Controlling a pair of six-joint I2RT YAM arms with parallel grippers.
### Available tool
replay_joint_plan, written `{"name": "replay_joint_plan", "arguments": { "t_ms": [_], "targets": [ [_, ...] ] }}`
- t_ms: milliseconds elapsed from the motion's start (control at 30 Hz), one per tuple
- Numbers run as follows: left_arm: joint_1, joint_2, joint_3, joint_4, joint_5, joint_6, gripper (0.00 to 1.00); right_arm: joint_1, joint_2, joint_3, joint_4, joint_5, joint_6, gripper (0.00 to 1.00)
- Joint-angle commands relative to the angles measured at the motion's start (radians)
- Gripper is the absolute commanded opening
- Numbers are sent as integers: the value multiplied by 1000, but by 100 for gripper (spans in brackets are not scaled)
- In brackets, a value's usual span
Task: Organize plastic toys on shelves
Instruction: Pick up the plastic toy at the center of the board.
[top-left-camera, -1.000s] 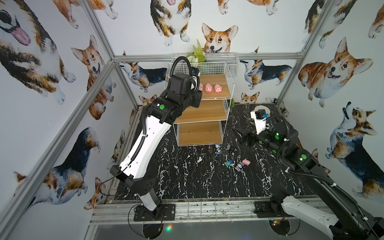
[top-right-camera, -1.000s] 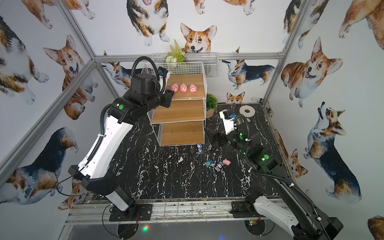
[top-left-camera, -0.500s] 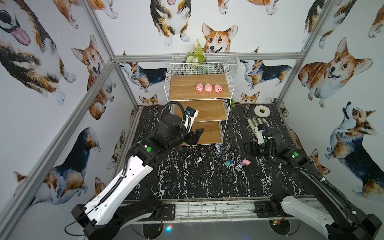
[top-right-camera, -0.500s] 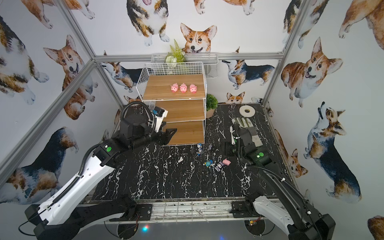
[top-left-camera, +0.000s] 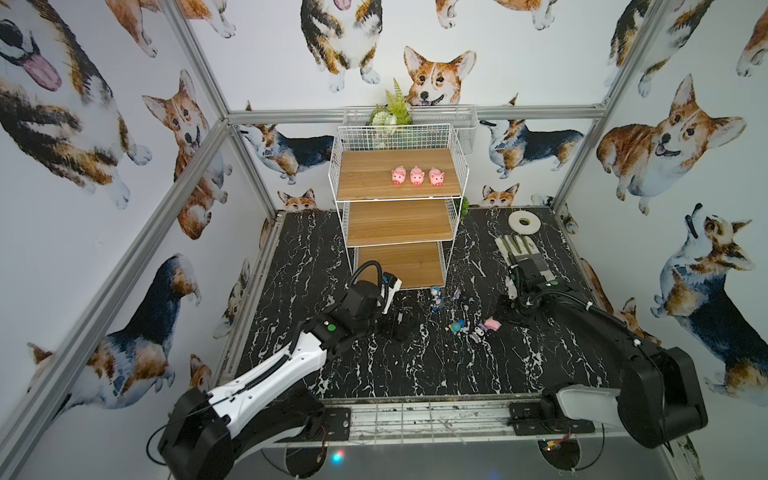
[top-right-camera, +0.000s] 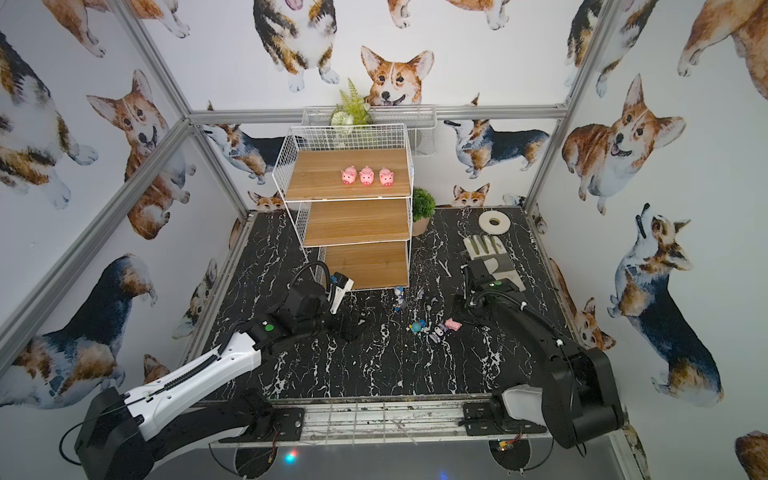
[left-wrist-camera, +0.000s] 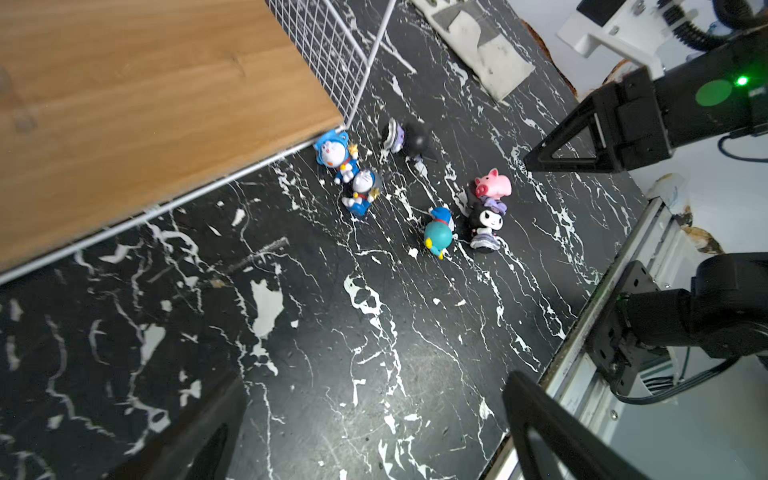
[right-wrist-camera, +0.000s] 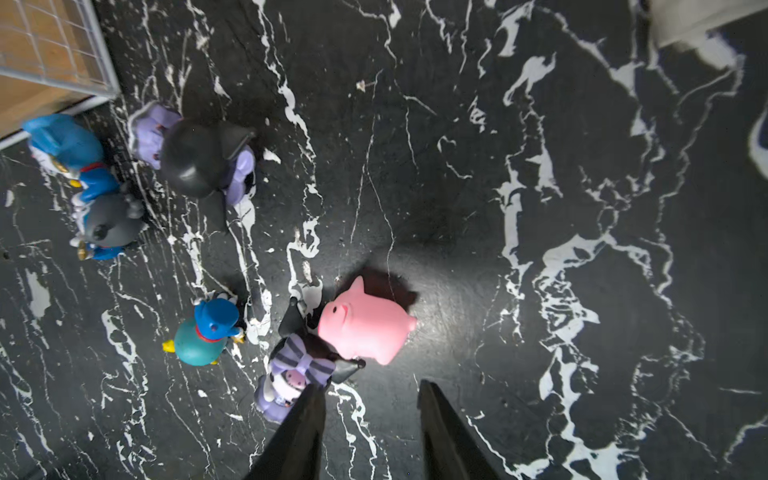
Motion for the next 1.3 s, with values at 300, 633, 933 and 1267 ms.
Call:
{"name": "replay_joint_plan", "arguments": {
  "t_ms": [300,633,933,1267],
  "targets": [
    [1,55,-2,127,66,-53,100,6,196,72,73,-30,-24,34],
    [1,69,-1,127,59,-49,100,46,246,72,55,4,-29,25],
    [1,72,1,126,60,-51,100,91,173,-13,100,77,-10,0],
    [1,103,52,174,172,-84,100,114,-124,-61,267,46,-71,0]
  ]
}}
